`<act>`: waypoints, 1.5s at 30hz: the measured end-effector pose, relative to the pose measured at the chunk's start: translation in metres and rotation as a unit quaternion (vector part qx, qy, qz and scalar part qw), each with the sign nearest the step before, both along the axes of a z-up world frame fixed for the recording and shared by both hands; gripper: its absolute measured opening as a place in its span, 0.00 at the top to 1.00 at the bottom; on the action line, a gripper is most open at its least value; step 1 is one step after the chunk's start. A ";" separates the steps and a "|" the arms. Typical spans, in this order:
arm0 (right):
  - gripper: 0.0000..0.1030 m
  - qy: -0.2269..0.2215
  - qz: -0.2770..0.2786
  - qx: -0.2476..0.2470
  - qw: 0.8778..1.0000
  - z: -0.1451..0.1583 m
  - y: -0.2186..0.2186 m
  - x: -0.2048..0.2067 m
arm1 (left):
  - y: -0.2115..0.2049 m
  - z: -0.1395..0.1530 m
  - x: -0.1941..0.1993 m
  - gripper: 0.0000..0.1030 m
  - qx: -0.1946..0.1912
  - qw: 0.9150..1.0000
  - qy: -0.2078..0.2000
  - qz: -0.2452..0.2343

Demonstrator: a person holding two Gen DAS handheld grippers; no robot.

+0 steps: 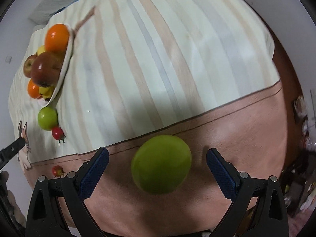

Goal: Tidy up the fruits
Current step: 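Grasp a green apple with the left gripper while the right gripper grasps the other green apple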

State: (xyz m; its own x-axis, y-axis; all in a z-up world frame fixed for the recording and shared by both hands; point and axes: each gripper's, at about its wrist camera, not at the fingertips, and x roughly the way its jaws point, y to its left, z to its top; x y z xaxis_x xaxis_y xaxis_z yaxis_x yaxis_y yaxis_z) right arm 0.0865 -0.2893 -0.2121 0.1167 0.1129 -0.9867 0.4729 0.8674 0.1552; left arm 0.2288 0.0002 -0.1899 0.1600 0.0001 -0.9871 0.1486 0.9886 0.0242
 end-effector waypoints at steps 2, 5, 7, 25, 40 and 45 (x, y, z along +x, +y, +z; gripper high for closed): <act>0.02 0.001 -0.001 0.001 1.000 -0.005 0.001 0.001 | -0.007 -0.014 0.013 0.10 -0.004 1.000 0.018 -0.004; 0.04 0.002 0.005 -0.003 1.000 -0.009 0.005 0.005 | -0.020 -0.038 0.029 0.10 -0.008 0.999 0.048 -0.019; 0.10 0.002 0.008 -0.007 1.000 -0.010 0.007 0.008 | -0.027 -0.051 0.034 0.10 -0.008 0.998 0.060 -0.033; 0.41 -0.039 0.048 0.006 0.998 0.009 0.030 0.001 | -0.016 -0.038 0.020 0.47 -0.023 0.998 0.045 -0.030; 0.46 -0.023 0.181 0.047 0.982 -0.015 0.123 0.024 | 0.038 -0.072 -0.032 0.47 -0.025 0.993 0.117 0.006; 0.46 -0.016 0.188 0.043 0.981 -0.025 0.129 0.027 | 0.025 -0.087 -0.024 0.47 0.000 0.994 0.112 -0.005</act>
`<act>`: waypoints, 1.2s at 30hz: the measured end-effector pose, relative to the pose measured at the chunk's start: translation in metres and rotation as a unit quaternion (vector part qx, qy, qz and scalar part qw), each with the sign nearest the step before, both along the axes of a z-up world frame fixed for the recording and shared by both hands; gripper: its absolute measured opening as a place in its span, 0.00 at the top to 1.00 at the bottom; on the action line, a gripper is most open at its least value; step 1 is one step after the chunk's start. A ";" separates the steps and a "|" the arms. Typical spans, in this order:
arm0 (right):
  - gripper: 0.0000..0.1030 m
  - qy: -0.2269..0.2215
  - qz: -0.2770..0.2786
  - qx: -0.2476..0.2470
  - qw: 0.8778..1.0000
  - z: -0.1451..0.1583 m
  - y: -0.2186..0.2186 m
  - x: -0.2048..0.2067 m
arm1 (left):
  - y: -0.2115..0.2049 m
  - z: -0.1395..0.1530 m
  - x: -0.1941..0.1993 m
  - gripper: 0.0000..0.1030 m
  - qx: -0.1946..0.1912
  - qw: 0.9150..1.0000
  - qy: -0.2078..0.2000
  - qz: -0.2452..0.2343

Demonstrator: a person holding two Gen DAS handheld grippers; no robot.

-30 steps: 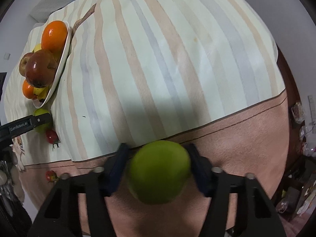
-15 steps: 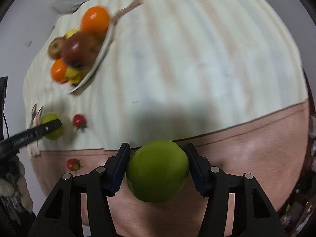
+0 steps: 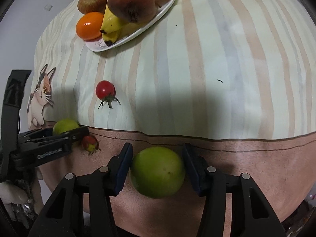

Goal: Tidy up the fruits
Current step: 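Grasp a green apple with the left gripper while the right gripper grasps the other green apple, then lower both green apples onto the plate and open both grippers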

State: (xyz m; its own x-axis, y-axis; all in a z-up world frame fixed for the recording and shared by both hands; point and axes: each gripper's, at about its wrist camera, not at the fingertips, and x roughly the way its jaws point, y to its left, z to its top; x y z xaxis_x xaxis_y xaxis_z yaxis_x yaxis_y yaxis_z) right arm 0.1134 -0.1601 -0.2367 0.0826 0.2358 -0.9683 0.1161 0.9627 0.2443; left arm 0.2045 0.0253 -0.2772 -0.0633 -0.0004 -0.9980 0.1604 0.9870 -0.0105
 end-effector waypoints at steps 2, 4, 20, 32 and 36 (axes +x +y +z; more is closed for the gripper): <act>0.46 0.003 0.004 0.000 1.000 -0.003 0.003 0.002 | -0.005 0.002 0.001 0.47 -0.001 1.000 -0.003 0.000; 0.46 0.006 0.002 0.003 1.000 -0.004 0.005 0.003 | -0.006 0.005 0.000 0.47 -0.002 1.000 -0.003 0.001; 0.27 0.035 0.036 0.011 0.999 -0.020 0.049 -0.001 | -0.025 0.025 -0.030 0.49 0.010 1.000 -0.017 -0.016; 0.40 0.006 0.054 -0.016 0.998 -0.013 0.067 -0.012 | -0.024 0.032 -0.032 0.49 0.010 0.999 -0.024 -0.018; 0.40 -0.004 0.045 0.002 0.999 0.000 0.061 -0.013 | -0.027 0.051 -0.030 0.49 -0.006 0.999 -0.033 -0.016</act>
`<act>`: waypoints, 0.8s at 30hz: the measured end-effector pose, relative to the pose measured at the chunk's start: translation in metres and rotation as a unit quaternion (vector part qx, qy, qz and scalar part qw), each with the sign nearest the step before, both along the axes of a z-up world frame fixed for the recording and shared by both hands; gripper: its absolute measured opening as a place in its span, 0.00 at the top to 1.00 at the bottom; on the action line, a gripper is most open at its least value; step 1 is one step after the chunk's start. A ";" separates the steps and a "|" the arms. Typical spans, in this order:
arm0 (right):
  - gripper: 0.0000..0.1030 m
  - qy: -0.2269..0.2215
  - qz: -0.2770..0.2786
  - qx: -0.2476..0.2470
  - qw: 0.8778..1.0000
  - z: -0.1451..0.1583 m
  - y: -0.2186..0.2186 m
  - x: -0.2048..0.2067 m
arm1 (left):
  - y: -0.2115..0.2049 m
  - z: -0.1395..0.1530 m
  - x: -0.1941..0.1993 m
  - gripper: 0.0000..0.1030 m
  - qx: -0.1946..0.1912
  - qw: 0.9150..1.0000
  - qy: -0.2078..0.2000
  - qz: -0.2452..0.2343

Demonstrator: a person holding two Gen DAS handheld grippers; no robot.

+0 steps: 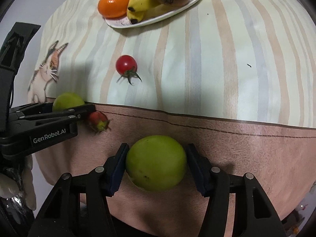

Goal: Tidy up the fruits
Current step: 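Lower both green apples onto the plate and open both grippers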

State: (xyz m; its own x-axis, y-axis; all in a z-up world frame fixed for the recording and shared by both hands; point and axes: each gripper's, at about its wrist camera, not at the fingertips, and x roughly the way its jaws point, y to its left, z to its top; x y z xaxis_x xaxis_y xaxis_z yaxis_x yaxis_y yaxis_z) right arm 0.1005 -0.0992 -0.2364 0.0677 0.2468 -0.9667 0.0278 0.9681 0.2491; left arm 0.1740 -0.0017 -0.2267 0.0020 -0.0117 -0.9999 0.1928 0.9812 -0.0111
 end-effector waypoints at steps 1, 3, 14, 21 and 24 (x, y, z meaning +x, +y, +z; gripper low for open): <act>0.40 -0.004 0.000 0.003 1.000 0.004 -0.002 0.000 | -0.002 0.007 0.002 0.49 -0.006 1.000 -0.005 -0.001; 0.40 -0.012 -0.002 0.011 1.000 0.013 -0.009 0.004 | -0.006 0.024 0.007 0.49 -0.023 1.000 -0.015 0.001; 0.40 -0.106 -0.008 0.029 0.994 0.101 -0.055 0.092 | -0.018 0.106 0.114 0.49 -0.158 0.986 -0.036 0.029; 0.40 -0.173 0.025 -0.004 0.985 0.142 -0.069 0.199 | -0.016 0.110 0.189 0.49 -0.160 0.985 -0.057 0.033; 0.41 -0.157 0.013 0.017 0.987 0.139 -0.082 0.244 | -0.015 0.097 0.190 0.49 -0.166 0.984 -0.052 0.037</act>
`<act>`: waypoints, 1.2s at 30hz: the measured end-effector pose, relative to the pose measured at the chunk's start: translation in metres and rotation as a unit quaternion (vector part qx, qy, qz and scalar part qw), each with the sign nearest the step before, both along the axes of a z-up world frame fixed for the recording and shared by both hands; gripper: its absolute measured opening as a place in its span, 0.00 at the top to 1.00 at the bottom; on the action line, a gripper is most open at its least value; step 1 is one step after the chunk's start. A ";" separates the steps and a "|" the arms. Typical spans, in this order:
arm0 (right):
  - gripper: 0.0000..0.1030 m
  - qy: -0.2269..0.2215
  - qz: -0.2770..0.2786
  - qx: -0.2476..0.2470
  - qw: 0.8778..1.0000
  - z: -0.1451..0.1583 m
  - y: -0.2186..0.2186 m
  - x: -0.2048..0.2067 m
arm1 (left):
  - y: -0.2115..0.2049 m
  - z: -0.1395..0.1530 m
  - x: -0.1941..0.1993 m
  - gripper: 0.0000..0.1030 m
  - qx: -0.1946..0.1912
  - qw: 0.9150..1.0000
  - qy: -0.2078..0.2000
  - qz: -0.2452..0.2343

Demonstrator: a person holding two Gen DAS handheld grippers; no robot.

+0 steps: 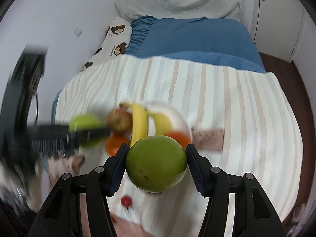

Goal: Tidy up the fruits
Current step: 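Lower both green apples onto the plate and open both grippers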

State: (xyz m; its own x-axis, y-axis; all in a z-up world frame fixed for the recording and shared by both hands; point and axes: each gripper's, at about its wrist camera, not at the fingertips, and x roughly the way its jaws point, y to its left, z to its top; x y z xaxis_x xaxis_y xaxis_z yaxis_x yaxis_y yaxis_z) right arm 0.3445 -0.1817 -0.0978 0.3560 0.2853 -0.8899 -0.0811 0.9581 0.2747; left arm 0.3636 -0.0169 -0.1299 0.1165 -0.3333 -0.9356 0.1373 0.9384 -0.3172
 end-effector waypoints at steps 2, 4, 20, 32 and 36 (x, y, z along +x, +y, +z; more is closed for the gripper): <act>0.41 0.023 -0.008 0.027 0.999 -0.009 -0.008 0.028 | -0.001 -0.013 -0.005 0.49 -0.006 1.000 0.006 0.002; 0.40 0.060 -0.014 0.070 0.996 -0.022 -0.017 0.055 | -0.007 -0.026 -0.012 0.49 -0.005 1.000 0.006 0.000; 0.40 0.206 0.058 0.084 0.973 -0.110 0.048 0.116 | -0.037 -0.062 -0.016 0.49 0.016 1.000 0.001 -0.001; 0.40 0.257 0.080 0.060 0.961 -0.136 0.058 0.121 | -0.036 -0.075 -0.016 0.46 0.016 1.000 0.006 0.007; 0.33 0.275 0.070 0.053 0.957 -0.139 0.058 0.123 | -0.032 -0.076 -0.013 0.45 0.012 1.000 0.013 0.011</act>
